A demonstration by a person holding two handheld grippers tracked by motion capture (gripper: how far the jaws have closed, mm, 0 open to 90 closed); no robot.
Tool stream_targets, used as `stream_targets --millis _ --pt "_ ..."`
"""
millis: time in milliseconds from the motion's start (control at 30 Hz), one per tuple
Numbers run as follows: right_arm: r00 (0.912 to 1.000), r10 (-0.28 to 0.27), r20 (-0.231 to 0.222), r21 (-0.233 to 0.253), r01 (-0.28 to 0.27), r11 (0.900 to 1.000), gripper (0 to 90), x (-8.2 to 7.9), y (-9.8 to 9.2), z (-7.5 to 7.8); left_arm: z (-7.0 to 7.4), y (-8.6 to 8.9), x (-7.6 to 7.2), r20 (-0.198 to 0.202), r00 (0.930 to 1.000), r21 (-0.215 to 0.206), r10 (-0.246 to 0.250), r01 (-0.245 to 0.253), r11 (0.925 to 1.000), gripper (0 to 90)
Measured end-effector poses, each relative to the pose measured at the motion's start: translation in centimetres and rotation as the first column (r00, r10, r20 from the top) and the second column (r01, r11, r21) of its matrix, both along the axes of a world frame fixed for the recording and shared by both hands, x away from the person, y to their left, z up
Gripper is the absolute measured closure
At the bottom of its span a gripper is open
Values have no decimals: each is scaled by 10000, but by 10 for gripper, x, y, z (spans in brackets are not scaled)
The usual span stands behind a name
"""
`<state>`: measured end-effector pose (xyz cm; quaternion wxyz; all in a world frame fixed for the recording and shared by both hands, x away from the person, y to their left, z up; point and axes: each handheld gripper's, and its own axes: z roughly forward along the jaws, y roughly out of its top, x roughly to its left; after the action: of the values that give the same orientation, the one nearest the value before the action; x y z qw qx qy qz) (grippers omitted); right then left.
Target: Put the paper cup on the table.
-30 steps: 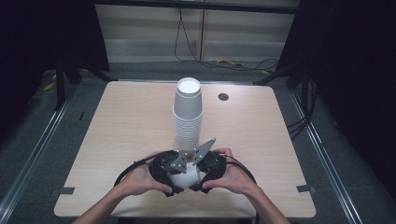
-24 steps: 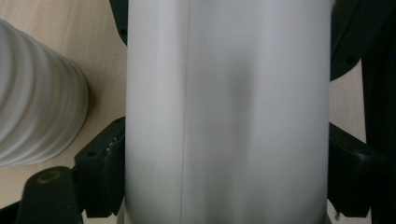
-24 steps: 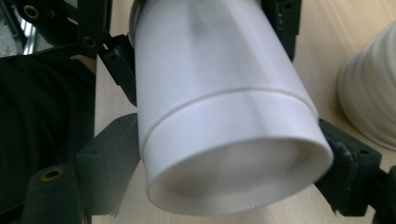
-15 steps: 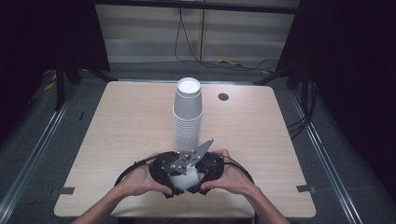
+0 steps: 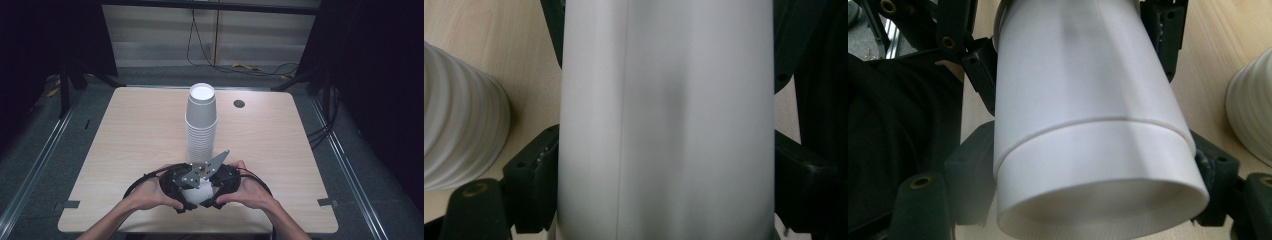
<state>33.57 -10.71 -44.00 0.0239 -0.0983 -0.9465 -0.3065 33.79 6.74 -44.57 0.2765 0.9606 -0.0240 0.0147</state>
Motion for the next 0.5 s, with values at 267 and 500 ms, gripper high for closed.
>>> stream_targets --millis 267,500 --pt "10000 -41 57 144 40 9999 230 0 -1 2 2 6 1 -76 9999 -545 92 -96 9985 145" --pt "10000 18 55 248 -19 9997 232 0 -1 3 3 12 2 -124 9999 -983 74 -86 9951 145"
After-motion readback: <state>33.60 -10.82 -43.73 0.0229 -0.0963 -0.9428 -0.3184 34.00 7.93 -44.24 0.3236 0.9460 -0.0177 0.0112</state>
